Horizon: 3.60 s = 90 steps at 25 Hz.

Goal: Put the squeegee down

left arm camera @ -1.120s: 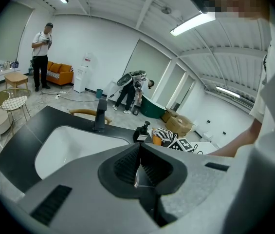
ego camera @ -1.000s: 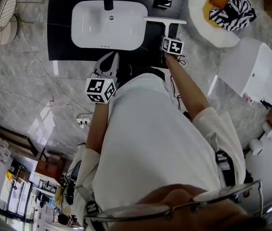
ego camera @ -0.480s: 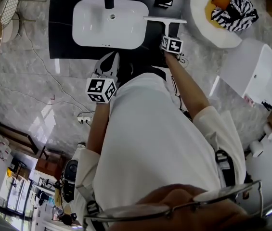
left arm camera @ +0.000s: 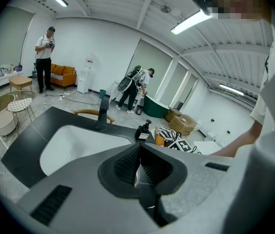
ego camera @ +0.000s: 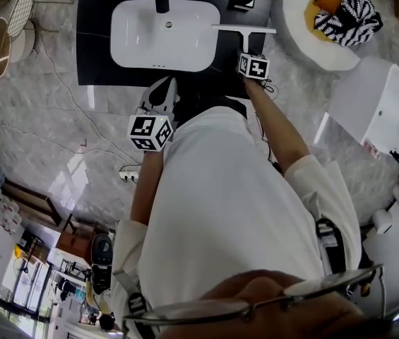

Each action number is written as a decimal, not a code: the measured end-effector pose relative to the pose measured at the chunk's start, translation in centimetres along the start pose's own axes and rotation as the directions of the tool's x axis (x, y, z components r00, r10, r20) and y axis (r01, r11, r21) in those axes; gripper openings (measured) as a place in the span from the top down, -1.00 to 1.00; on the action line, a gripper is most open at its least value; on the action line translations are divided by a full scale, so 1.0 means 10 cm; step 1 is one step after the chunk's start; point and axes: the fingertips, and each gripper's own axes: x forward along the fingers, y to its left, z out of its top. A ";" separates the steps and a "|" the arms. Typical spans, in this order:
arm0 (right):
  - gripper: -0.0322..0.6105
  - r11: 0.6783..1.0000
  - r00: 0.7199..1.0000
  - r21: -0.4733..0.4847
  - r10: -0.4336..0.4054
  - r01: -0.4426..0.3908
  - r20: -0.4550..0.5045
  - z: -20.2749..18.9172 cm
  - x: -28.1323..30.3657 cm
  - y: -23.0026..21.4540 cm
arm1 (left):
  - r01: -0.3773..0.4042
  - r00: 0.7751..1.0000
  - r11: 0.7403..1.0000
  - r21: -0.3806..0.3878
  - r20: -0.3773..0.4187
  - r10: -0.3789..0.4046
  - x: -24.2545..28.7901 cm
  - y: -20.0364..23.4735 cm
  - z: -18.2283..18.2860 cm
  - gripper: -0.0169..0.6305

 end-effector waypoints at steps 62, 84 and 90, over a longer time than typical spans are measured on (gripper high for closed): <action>0.88 0.985 0.731 0.154 -0.049 -0.077 0.680 -0.95 -3.68 1.60 | 0.516 0.855 0.844 0.148 -0.021 -0.518 -1.33 -0.48 -0.23 0.93; 0.88 0.986 0.709 0.003 0.116 -0.164 0.696 -0.80 -3.84 1.37 | 0.448 0.886 0.885 0.127 0.068 -0.458 -1.28 -0.90 -0.15 0.93; 0.89 0.985 0.713 -0.005 0.128 -0.173 0.689 -0.78 -3.83 1.38 | 0.443 0.889 0.887 0.129 0.069 -0.453 -1.26 -0.90 -0.11 0.93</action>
